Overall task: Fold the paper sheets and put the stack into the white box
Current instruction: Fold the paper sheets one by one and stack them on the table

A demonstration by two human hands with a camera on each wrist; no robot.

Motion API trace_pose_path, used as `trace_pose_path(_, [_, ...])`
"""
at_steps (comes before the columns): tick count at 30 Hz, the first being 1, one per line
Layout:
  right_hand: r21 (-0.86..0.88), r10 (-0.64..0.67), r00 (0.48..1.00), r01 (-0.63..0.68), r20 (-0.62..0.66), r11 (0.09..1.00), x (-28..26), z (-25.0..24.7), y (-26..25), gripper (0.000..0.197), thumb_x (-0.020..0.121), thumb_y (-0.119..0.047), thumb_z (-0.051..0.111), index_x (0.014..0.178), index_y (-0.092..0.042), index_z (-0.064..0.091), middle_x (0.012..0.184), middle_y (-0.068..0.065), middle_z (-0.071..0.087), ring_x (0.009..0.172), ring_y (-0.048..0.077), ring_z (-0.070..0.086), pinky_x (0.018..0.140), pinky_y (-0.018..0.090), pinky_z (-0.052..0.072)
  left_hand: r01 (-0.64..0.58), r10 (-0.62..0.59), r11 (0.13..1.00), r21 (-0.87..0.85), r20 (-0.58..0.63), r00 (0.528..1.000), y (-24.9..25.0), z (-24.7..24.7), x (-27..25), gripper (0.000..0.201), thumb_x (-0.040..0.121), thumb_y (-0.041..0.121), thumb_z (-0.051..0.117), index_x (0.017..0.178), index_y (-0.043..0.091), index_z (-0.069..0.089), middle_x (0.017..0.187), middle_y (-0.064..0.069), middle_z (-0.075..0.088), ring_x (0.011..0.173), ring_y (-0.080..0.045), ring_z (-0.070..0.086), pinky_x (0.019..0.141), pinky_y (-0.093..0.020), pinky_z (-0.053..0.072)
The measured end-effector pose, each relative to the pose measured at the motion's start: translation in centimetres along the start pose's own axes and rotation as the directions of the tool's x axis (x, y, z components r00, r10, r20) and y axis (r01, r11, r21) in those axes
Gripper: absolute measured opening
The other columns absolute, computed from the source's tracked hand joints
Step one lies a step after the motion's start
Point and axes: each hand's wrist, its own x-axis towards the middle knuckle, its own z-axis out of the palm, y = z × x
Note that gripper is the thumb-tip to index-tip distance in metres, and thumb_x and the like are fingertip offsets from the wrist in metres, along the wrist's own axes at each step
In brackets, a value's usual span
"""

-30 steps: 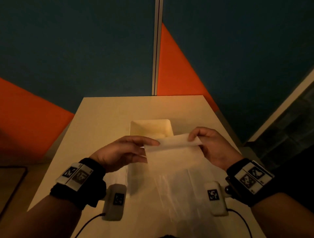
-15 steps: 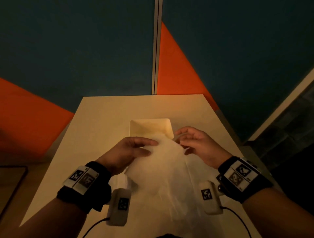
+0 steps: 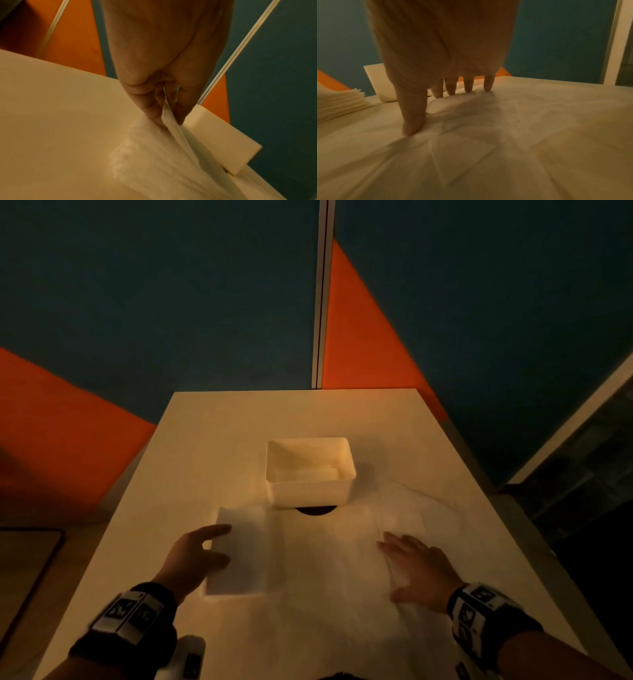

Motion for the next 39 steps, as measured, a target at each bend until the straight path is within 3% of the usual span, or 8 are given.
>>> trace_pose_path(4, [0.015,-0.014,1.0,0.014,0.009,1.0,0.1,-0.2,0.1,0.077,0.087,-0.053,0.054,0.148,-0.041,0.008,0.158,-0.015,-0.007,0.146,0.015,0.001,0.114,0.041,0.016,-0.028,0.031,0.994,0.107,-0.025,0.999,-0.5,0.1,0.1,0.056,0.075,-0.01,0.066,0.124,0.016,0.059,0.104,-0.004,0.059,0.076,-0.013,0.06,0.072,-0.025,0.046])
trace_pose_path(7, [0.052,-0.021,0.999,0.019,0.04,0.998,0.0,-0.5,0.2,0.079,0.083,-0.058,0.056,0.147,-0.042,0.013,0.158,-0.015,-0.005,0.146,0.014,0.001,0.115,0.04,0.016,-0.028,0.033,0.99,0.138,-0.036,0.999,-0.7,0.0,0.2,0.057,0.075,-0.008,0.067,0.125,0.018,0.058,0.107,-0.002,0.056,0.079,-0.016,0.061,0.077,-0.028,0.047])
trace_pose_path(11, [0.265,0.058,0.998,-0.066,0.04,0.962,-0.3,-1.1,0.3,0.122,0.041,-0.094,0.04,0.147,-0.037,0.02,0.157,-0.017,0.007,0.144,0.011,0.011,0.116,0.037,0.018,-0.025,0.031,0.99,0.135,-0.044,0.999,-1.0,0.0,0.4,0.057,0.075,-0.007,0.067,0.125,0.019,0.058,0.108,-0.005,0.059,0.081,-0.018,0.062,0.079,-0.03,0.048])
trace_pose_path(15, [0.463,0.312,0.944,-0.229,-0.108,0.856,0.2,-0.9,1.3,0.081,0.078,-0.056,0.065,0.143,-0.022,0.033,0.15,-0.002,0.03,0.134,0.021,0.034,0.11,0.039,0.031,-0.029,0.034,0.991,0.127,-0.033,0.999,-1.0,0.1,0.4,0.056,0.076,-0.008,0.065,0.126,0.018,0.057,0.111,-0.003,0.054,0.082,-0.017,0.059,0.081,-0.031,0.046])
trace_pose_path(21, [0.52,0.504,0.861,-0.399,-0.07,0.755,0.8,-1.0,2.2,0.089,0.07,-0.038,0.08,0.141,-0.016,0.031,0.134,0.014,0.038,0.121,0.031,0.044,0.098,0.036,0.042,-0.045,0.049,0.99,0.137,-0.032,0.998,-1.2,0.0,0.5,0.057,0.076,-0.006,0.067,0.125,0.02,0.057,0.116,-0.004,0.057,0.083,-0.017,0.06,0.08,-0.03,0.048])
trace_pose_path(32, [0.746,0.568,0.82,-0.332,-0.075,0.577,1.1,-1.0,1.8,0.067,0.072,-0.011,0.079,0.129,-0.004,0.044,0.123,0.016,0.056,0.113,0.033,0.053,0.086,0.033,0.043,-0.104,0.117,0.98,0.17,-0.066,0.991,-2.2,0.3,1.3,0.059,0.073,-0.007,0.068,0.124,0.021,0.059,0.122,-0.008,0.057,0.084,-0.022,0.062,0.08,-0.033,0.05])
trace_pose_path(36, [0.747,0.554,0.818,-0.27,-0.155,0.608,0.9,-1.5,1.8,0.012,0.08,-0.011,0.07,0.089,-0.007,0.063,0.095,0.012,0.066,0.089,0.028,0.06,0.07,0.028,0.042,-0.11,0.126,0.965,0.24,-0.052,0.991,-2.7,0.3,1.8,0.057,0.072,-0.001,0.072,0.123,0.02,0.059,0.128,-0.009,0.053,0.095,-0.025,0.06,0.086,-0.035,0.049])
trace_pose_path(39, [0.801,0.527,0.815,-0.138,-0.243,0.582,0.3,-3.6,1.0,0.018,0.087,-0.012,0.062,0.069,-0.013,0.06,0.077,0.004,0.062,0.073,0.018,0.056,0.063,0.028,0.042,-0.12,0.173,0.86,0.496,-0.063,0.983,-2.6,0.3,2.0,0.055,0.073,0.024,0.077,0.124,0.027,0.058,0.144,-0.01,0.034,0.123,-0.034,0.04,0.106,-0.041,0.034])
